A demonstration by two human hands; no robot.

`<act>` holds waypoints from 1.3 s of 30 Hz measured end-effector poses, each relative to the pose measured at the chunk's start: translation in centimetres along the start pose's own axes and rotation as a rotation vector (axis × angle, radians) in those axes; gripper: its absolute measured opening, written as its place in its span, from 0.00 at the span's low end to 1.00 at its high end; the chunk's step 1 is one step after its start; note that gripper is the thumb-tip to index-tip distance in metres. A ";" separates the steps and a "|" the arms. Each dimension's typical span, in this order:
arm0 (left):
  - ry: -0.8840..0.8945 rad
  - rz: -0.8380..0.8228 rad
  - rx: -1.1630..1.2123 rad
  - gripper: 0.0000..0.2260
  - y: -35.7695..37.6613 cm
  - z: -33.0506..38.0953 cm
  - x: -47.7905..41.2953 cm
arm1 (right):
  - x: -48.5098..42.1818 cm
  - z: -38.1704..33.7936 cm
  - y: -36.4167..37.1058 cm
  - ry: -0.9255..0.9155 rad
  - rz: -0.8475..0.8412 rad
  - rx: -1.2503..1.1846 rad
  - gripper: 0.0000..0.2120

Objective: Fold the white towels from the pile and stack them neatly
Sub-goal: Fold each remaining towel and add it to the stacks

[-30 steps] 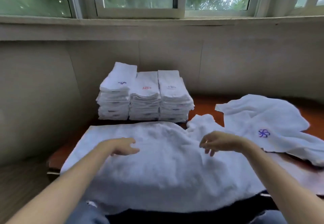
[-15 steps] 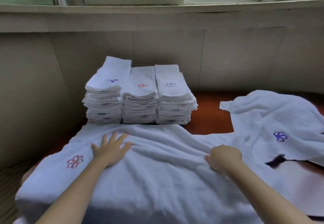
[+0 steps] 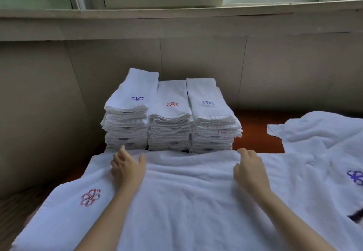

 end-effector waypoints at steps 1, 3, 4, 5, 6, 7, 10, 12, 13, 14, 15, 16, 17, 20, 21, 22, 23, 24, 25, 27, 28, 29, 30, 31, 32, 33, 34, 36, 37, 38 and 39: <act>-0.004 0.050 0.088 0.31 -0.6 0.2 -0.4 | -0.3 -2.7 -0.1 -0.065 0.023 -0.116 0.19; -0.023 0.066 0.125 0.32 -0.7 0.2 -1.2 | -1.0 -8.4 0.2 -0.196 0.025 -0.240 0.18; -0.047 0.041 0.101 0.33 -0.3 -0.2 -1.6 | -1.3 -11.0 0.8 -0.255 0.010 -0.264 0.16; -0.076 0.011 0.058 0.34 0.4 -0.7 -2.0 | -1.7 -13.3 1.6 -0.310 -0.013 -0.274 0.14; -0.103 -0.017 0.003 0.35 1.1 -1.3 -2.4 | -1.9 -15.4 2.7 -0.357 -0.048 -0.262 0.13; -0.119 -0.038 -0.058 0.36 1.6 -1.6 -2.7 | -2.0 -16.9 4.4 -0.399 -0.103 -0.225 0.14; -0.118 -0.054 -0.176 0.38 2.6 -1.8 -3.9 | -1.1 -19.4 10.4 -0.511 -0.253 -0.045 0.18; -0.101 -0.028 -0.138 0.40 2.9 -1.9 -4.7 | -1.0 -19.2 12.1 -0.510 -0.241 -0.042 0.16; -0.095 -0.024 -0.090 0.41 2.9 -2.0 -5.1 | -1.5 -19.0 12.2 -0.493 -0.218 -0.057 0.15; -0.098 -0.031 -0.023 0.41 2.9 -2.2 -5.5 | -1.9 -18.9 12.0 -0.480 -0.197 -0.065 0.15; -0.112 -0.040 0.074 0.41 2.8 -2.4 -5.9 | -2.2 -19.0 11.6 -0.484 -0.176 -0.059 0.14; -0.149 -0.038 0.215 0.39 2.4 -2.8 -6.2 | -2.2 -19.6 10.4 -0.510 -0.117 -0.055 0.11; -0.208 -0.004 0.392 0.38 1.7 -3.3 -6.4 | -2.1 -20.3 9.2 -0.546 -0.046 -0.058 0.08; -0.297 0.269 0.790 0.29 -2.8 -4.6 -6.7 | -2.4 -21.6 4.0 -0.591 0.207 -0.297 0.09; -0.250 0.372 0.821 0.26 -5.1 -4.3 -7.1 | -3.3 -22.5 2.1 -0.598 0.262 -0.431 0.04; -0.183 0.446 0.830 0.24 -7.3 -3.6 -7.9 | -4.8 -23.1 0.4 -0.557 0.295 -0.581 0.04; -0.123 0.474 0.828 0.23 -9.1 -2.5 -9.1 | -7.0 -23.7 -0.4 -0.467 0.254 -0.735 0.09; -0.067 0.444 0.828 0.22 -10.2 -1.1 -10.7 | -9.4 -24.8 -0.1 -0.377 0.136 -0.866 0.14; -0.004 0.366 0.811 0.21 -10.7 0.6 -12.5 | -11.5 -26.2 0.8 -0.307 -0.015 -0.934 0.19; 0.127 0.145 0.601 0.18 -10.0 3.9 -15.4 | -14.4 -29.2 3.0 -0.270 -0.243 -0.818 0.23; 0.157 0.040 0.473 0.18 -8.9 4.5 -16.2 | -15.1 -30.2 4.4 -0.281 -0.326 -0.667 0.22; 0.144 -0.038 0.379 0.18 -7.7 4.2 -16.6 | -15.4 -30.8 5.9 -0.291 -0.388 -0.508 0.21; 0.109 -0.085 0.346 0.19 -6.8 3.4 -16.8 | -15.7 -31.0 7.1 -0.303 -0.423 -0.374 0.20; 0.073 -0.096 0.350 0.20 -6.3 2.5 -16.8 | -15.8 -31.1 7.9 -0.321 -0.434 -0.277 0.20; 0.052 -0.081 0.352 0.21 -6.3 1.8 -16.6 | -15.9 -31.1 8.3 -0.345 -0.433 -0.204 0.21; 0.053 -0.072 0.334 0.21 -6.4 1.8 -16.4 | -15.9 -31.1 8.4 -0.362 -0.433 -0.153 0.21; 0.058 -0.080 0.317 0.21 -6.4 2.0 -16.2 | -15.6 -30.9 8.2 -0.369 -0.438 -0.125 0.22; 0.057 -0.121 0.318 0.21 -6.6 2.5 -15.9 | -14.6 -30.2 7.2 -0.380 -0.426 -0.082 0.21; 0.052 -0.129 0.322 0.21 -6.8 2.6 -15.6 | -13.8 -29.8 6.2 -0.401 -0.392 -0.069 0.20; 0.052 -0.115 0.322 0.22 -7.3 2.6 -15.3 | -12.7 -29.2 5.1 -0.433 -0.349 -0.088 0.19; 0.047 -0.079 0.329 0.23 -8.0 2.5 -14.7 | -11.1 -28.4 4.0 -0.460 -0.311 -0.140 0.19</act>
Point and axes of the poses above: each hand's wrist, its own x-axis away from the middle knuckle, its own y-axis out of the palm, z = x × y, the point moved 10 cm from there along -x, towards the middle knuckle, and after that the axes turned 3 degrees about -z, right-handed, at the moved point
